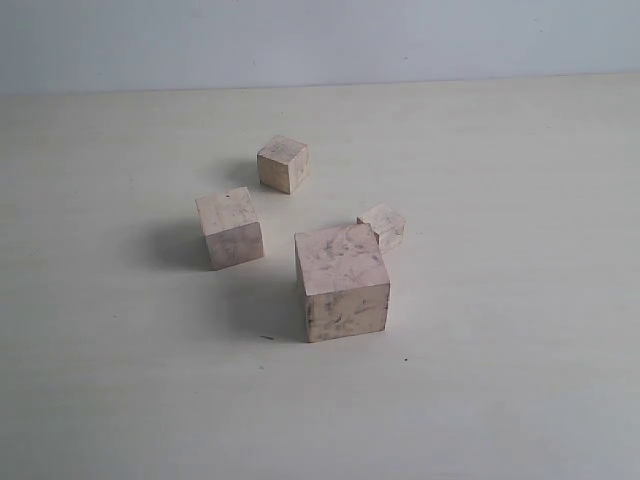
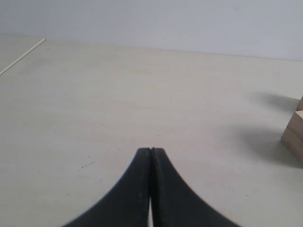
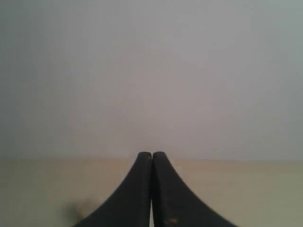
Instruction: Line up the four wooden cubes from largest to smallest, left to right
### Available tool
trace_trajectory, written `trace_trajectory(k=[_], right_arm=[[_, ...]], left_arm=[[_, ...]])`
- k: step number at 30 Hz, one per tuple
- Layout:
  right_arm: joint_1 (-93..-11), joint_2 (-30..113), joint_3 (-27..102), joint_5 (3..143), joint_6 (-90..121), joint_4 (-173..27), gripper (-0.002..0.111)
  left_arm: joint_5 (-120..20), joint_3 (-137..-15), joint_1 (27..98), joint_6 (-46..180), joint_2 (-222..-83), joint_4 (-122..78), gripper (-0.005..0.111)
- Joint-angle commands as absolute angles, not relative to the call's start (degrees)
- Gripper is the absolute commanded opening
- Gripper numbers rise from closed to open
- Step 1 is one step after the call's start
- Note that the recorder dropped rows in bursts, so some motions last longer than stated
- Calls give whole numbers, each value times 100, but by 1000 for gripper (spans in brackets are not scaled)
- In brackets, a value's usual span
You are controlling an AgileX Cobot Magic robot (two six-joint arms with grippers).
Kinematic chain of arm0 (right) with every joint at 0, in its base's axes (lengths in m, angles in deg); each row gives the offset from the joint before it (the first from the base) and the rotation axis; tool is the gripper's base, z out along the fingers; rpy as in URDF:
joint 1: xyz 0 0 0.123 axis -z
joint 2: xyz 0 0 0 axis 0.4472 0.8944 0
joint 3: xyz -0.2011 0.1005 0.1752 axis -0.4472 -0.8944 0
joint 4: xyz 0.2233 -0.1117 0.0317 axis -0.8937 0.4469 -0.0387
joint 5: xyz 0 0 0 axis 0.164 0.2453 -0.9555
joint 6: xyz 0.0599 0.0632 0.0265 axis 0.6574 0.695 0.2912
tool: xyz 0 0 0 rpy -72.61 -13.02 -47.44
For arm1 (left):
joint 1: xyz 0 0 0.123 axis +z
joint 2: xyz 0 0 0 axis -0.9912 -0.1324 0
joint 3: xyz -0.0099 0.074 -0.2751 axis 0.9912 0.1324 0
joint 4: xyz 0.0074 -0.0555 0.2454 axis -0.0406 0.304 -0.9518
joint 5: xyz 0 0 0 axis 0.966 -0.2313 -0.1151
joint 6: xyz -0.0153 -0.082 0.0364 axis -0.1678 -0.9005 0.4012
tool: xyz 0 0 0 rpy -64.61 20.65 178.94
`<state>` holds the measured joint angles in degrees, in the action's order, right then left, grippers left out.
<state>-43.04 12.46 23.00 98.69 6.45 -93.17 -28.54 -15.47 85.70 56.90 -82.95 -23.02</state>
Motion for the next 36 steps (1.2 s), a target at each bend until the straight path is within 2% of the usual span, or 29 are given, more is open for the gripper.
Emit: trace_trajectory(k=[1, 6, 11, 16, 20, 27, 32, 36], right_arm=[[-5092, 2496, 2574, 11434, 52, -10311, 0], [-5394, 3773, 2574, 12556, 52, -11025, 0], [-5394, 4584, 2574, 12471, 105, -11466, 0], [-5394, 4968, 2574, 12824, -1565, -13049, 1], [-5394, 5080, 2574, 13254, -2725, -13939, 12], [-5394, 5080, 2574, 13124, -3211, -14710, 31], [-5394, 5080, 2574, 12710, -3383, -15439, 32], [-5394, 5080, 2574, 12838, -3753, -15173, 32]], left_arm=[[-2914, -1545, 8562, 5675, -8259, -2291, 0], [-2914, -1545, 8562, 5675, -8259, -2291, 0], [-2914, -1545, 8562, 5675, -8259, -2291, 0], [-2914, -1545, 8562, 5675, -8259, -2291, 0], [-2914, -1545, 8562, 5675, -8259, -2291, 0], [-2914, -1545, 8562, 5675, -8259, -2291, 0], [-2914, -1545, 8562, 5675, -8259, -2291, 0], [-2914, -1545, 8562, 5675, -8259, -2291, 0]])
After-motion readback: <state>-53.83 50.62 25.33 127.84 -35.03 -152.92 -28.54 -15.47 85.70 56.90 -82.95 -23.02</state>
